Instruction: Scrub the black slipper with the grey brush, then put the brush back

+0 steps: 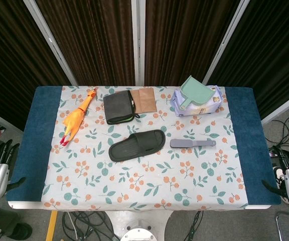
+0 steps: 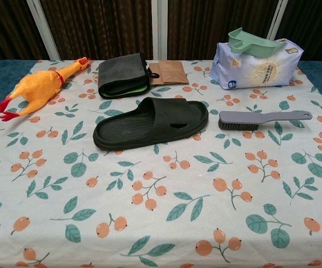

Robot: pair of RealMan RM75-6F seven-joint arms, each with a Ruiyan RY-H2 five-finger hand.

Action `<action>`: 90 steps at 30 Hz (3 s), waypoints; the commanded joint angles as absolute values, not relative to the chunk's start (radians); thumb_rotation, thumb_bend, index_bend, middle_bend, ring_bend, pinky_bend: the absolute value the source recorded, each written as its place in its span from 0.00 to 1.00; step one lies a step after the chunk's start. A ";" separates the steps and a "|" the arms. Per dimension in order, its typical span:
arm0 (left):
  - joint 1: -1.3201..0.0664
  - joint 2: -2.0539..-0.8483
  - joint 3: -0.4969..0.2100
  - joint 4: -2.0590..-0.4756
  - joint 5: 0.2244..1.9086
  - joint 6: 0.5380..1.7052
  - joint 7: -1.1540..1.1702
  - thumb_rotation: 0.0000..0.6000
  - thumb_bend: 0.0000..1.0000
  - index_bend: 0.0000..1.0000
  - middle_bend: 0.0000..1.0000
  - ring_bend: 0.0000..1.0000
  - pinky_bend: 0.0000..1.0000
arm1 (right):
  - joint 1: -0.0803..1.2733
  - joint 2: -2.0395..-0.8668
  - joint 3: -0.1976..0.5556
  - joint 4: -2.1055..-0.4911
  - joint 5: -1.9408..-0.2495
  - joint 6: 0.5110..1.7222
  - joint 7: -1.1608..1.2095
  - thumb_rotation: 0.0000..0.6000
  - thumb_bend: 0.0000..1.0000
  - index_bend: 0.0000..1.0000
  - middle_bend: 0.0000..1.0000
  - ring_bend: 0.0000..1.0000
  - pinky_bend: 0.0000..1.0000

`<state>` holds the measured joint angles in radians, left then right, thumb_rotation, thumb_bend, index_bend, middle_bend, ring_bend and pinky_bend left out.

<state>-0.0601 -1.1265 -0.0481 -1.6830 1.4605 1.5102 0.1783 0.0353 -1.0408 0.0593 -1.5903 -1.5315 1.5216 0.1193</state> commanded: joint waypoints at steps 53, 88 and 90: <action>-0.076 -1.153 -0.050 -1.631 1.412 1.445 0.119 1.00 0.09 0.15 0.14 0.04 0.17 | 0.755 -1.497 0.112 -0.959 -1.362 0.537 0.233 1.00 0.00 0.44 0.48 0.35 0.38; -0.049 -1.179 -0.039 -1.568 1.414 1.467 0.054 1.00 0.09 0.15 0.14 0.04 0.17 | 0.813 -1.524 0.104 -0.977 -1.358 0.477 0.386 1.00 0.10 0.90 0.82 0.84 0.98; -0.050 -1.180 -0.041 -1.567 1.414 1.467 0.052 1.00 0.09 0.15 0.14 0.04 0.17 | 0.813 -1.526 0.106 -0.976 -1.352 0.484 0.374 1.00 0.10 0.92 0.84 0.86 0.99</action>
